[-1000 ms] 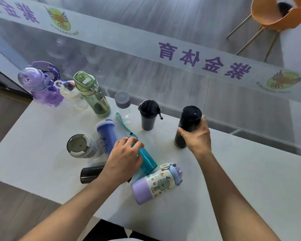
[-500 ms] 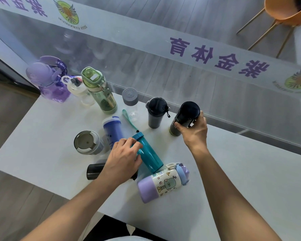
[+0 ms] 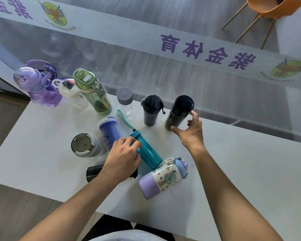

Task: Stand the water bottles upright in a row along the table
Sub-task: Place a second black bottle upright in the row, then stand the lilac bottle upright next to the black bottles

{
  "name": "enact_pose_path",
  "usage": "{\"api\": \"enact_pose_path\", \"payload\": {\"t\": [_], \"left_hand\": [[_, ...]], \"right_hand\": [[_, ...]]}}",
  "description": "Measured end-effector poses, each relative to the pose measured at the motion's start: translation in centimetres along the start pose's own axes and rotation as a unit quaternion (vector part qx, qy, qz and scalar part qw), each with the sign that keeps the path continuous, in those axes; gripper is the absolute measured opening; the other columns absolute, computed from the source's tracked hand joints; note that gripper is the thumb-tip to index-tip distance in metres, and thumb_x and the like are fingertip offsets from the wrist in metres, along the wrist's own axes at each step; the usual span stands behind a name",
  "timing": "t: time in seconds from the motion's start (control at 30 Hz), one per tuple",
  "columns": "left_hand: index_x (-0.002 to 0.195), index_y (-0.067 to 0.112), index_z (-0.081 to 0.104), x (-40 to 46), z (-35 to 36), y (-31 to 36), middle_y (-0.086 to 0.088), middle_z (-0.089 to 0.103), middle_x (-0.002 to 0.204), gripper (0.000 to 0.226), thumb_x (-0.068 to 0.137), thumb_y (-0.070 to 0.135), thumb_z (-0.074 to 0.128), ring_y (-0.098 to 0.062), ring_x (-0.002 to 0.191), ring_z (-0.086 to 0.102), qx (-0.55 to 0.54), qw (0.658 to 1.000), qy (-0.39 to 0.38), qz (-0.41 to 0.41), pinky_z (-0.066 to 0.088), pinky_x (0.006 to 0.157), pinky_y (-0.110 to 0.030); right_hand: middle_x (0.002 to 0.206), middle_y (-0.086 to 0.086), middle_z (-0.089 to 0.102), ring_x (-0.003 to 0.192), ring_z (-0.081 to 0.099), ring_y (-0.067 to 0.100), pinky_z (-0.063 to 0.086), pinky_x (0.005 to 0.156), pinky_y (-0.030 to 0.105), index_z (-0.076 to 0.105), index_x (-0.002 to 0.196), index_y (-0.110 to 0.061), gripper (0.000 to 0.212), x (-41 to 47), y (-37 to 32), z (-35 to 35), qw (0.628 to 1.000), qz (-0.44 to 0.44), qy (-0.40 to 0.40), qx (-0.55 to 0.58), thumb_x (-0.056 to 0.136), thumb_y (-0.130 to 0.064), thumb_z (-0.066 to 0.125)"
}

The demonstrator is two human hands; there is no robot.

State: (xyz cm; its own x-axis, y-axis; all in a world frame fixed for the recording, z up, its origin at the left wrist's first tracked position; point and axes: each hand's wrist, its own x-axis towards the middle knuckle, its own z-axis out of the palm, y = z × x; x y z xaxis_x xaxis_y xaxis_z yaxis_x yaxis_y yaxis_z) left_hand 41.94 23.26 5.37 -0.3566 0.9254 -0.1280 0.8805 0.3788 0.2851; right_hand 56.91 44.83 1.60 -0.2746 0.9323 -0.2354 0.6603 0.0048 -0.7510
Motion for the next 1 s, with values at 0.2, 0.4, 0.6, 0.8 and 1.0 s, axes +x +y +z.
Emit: {"api": "enact_pose_path", "payload": {"t": [0.2,0.4,0.6,0.8,1.0], "left_hand": [[0.116,0.018,0.063,-0.2,1.4,-0.3,-0.005,0.063,0.113,0.032,0.084,0.024,0.059,-0.032,0.101,0.056,-0.006,0.998,-0.046,0.035,0.047,0.087,-0.044],[0.127,0.022,0.055,-0.6,3.2,-1.2,-0.004,0.058,0.125,0.04,0.089,0.03,0.052,-0.029,0.11,0.052,0.007,0.992,-0.106,0.065,0.043,0.094,-0.042],[0.13,0.023,0.052,-0.9,4.3,-1.8,-0.003,0.056,0.129,0.043,0.088,0.03,0.053,-0.028,0.114,0.05,0.006,0.988,-0.131,0.086,0.043,0.097,-0.042],[0.128,0.022,0.052,-0.3,4.8,-1.2,-0.004,0.056,0.126,0.041,0.088,0.029,0.051,-0.03,0.11,0.051,0.015,0.984,-0.142,0.109,0.042,0.095,-0.042],[0.131,0.023,0.048,-0.2,5.3,0.8,-0.005,0.051,0.133,0.042,0.09,0.032,0.05,-0.03,0.117,0.049,0.021,0.984,-0.148,0.101,0.041,0.1,-0.042]], "right_hand": [[0.14,0.016,0.048,0.123,0.055,0.034,0.048,0.103,0.046,0.037,0.145,-0.022,0.075,-6.8,4.6,-0.3,0.978,0.173,-0.058,-0.101,0.083,-0.048,0.071],[0.124,0.011,0.059,0.107,0.062,0.029,0.052,0.094,0.04,0.048,0.125,-0.018,0.075,-11.3,7.2,1.3,0.942,0.323,-0.074,-0.061,0.074,-0.07,0.064],[0.111,0.006,0.066,0.096,0.066,0.023,0.058,0.082,0.037,0.055,0.119,-0.01,0.075,-11.0,7.9,2.5,0.914,0.389,-0.018,0.112,0.064,-0.054,0.079],[0.103,0.012,0.073,0.088,0.073,0.026,0.063,0.077,0.044,0.065,0.109,-0.005,0.07,-11.9,8.7,2.0,0.893,0.389,0.029,0.222,0.055,-0.044,0.087],[0.105,0.002,0.068,0.088,0.067,0.012,0.056,0.07,0.03,0.06,0.109,-0.014,0.07,-11.7,8.1,-2.1,0.942,0.289,0.074,0.157,0.056,-0.048,0.092]]}}
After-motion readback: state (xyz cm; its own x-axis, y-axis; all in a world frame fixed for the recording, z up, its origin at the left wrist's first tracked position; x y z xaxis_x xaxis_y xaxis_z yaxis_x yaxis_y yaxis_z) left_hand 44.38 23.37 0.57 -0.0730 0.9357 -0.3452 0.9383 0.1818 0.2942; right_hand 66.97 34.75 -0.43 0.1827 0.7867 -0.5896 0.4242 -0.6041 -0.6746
